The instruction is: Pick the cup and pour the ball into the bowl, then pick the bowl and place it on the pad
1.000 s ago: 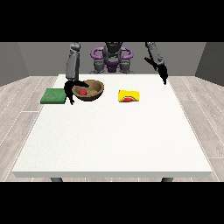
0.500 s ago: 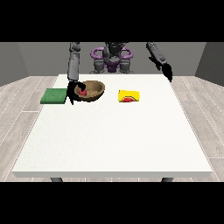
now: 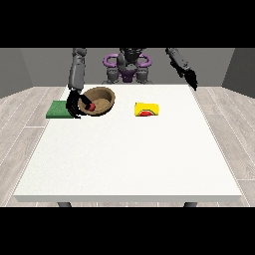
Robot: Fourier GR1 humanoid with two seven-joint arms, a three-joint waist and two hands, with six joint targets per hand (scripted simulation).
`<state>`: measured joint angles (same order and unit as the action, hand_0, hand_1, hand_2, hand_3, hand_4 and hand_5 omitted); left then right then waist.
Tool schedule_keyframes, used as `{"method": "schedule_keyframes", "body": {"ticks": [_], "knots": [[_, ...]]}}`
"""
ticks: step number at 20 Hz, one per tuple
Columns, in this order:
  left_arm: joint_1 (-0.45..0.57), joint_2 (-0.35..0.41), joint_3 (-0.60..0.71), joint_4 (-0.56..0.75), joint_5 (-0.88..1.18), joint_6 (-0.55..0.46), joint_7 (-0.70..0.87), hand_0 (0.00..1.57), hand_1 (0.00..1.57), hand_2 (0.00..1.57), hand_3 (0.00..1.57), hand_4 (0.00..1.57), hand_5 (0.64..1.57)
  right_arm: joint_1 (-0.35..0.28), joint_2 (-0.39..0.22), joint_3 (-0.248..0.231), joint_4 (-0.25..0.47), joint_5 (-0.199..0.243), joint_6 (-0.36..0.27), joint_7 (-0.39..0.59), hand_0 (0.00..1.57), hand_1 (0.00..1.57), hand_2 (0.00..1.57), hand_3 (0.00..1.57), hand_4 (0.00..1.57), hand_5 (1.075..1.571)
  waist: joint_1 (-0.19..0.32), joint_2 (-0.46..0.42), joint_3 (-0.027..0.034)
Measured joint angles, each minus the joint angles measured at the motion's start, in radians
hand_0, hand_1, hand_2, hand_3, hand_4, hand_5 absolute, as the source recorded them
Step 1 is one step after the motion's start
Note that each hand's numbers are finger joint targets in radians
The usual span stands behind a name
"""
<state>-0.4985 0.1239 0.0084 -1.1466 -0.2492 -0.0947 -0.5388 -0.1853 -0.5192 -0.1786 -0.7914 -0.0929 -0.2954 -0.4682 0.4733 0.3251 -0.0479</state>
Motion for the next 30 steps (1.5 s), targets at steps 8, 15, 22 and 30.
{"method": "schedule_keyframes", "body": {"ticks": [8, 15, 22, 30], "knots": [[0.035, -0.026, 0.015, 0.084, 0.009, 0.012, 0.022, 0.00, 0.00, 0.00, 0.00, 0.00, 0.732, 0.055, -0.299, 0.085, -0.051, 0.112, 0.117, 0.333, 1.57, 1.57, 1.57, 1.57, 1.57, 1.561, -0.052, -0.115, 0.0335], [0.090, -0.013, 0.072, 0.179, 0.028, 0.045, -0.013, 0.00, 0.00, 0.00, 0.00, 0.00, 0.718, 0.012, -0.491, 0.170, -0.244, 0.199, 0.282, 0.588, 1.57, 1.57, 1.57, 1.57, 1.57, 1.554, -0.166, -0.208, 0.0421], [0.086, 0.120, 0.215, 0.238, 0.108, 0.019, -0.156, 0.00, 0.00, 0.00, 0.00, 0.00, 1.063, -0.075, -0.477, 0.142, -0.240, 0.241, 0.287, 0.582, 1.57, 1.57, 1.57, 1.54, 1.51, 1.570, -0.256, -0.103, 0.0466], [0.073, 0.245, 0.331, 0.194, 0.233, -0.092, -0.214, 0.00, 0.00, 0.00, 0.00, 0.89, 1.173, -0.145, -0.379, 0.050, -0.006, 0.252, 0.152, 0.396, 1.57, 1.57, 1.57, 1.57, 1.32, 1.556, -0.245, 0.047, 0.0500]]}}
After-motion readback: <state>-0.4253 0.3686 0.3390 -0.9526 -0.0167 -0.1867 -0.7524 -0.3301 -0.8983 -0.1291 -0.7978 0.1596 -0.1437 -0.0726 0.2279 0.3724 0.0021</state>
